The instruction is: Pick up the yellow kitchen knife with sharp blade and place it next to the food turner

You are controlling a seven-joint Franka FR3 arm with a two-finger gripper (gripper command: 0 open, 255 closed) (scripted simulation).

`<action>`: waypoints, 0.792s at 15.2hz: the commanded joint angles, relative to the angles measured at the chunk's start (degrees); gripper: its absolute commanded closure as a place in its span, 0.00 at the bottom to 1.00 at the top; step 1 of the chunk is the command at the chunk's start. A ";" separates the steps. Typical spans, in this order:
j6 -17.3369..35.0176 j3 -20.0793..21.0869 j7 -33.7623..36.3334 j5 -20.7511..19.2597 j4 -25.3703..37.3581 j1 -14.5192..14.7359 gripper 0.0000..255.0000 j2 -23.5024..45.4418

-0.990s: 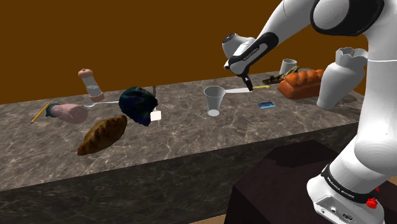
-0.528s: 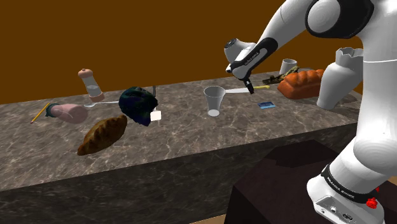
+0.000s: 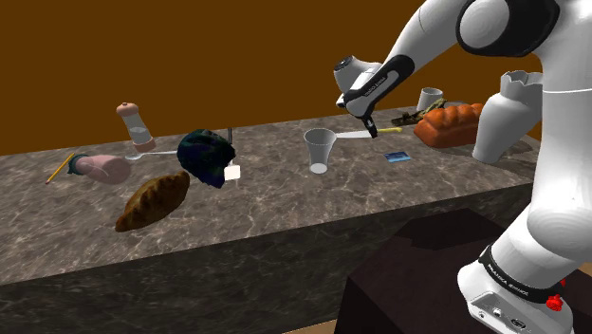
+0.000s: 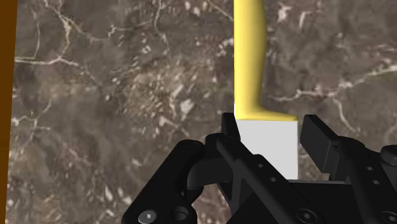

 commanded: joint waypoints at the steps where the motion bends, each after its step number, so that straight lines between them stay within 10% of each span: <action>1: 0.29 -0.09 0.06 -0.03 -0.21 -0.13 1.00 0.44; 12: -2.31 0.09 -1.48 0.53 0.13 -0.04 1.00 -2.12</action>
